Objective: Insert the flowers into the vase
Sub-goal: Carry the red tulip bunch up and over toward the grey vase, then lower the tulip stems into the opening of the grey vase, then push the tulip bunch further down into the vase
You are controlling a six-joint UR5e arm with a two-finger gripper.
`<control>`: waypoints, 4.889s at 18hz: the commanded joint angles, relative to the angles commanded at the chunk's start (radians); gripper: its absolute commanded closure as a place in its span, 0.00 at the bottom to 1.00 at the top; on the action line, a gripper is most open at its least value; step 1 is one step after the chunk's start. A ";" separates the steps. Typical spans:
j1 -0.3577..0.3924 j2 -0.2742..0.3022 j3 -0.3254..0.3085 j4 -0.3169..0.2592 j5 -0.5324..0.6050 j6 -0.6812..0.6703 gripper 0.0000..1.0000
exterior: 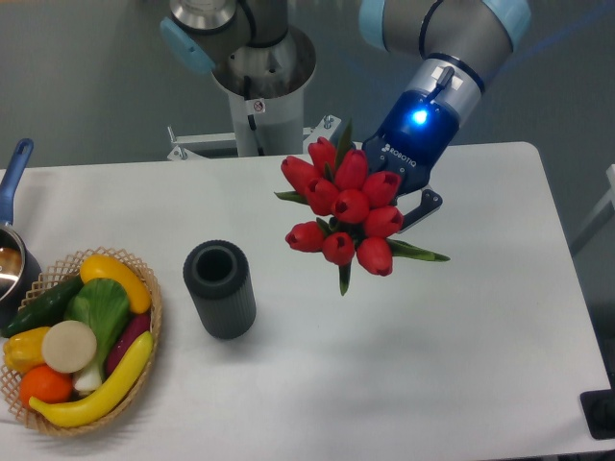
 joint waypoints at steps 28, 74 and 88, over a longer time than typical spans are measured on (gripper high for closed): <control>-0.057 -0.031 -0.063 0.069 -0.219 0.069 0.60; -0.209 -0.040 -0.267 0.077 -0.219 0.089 0.60; -0.212 -0.084 -0.318 0.078 -0.122 0.213 0.59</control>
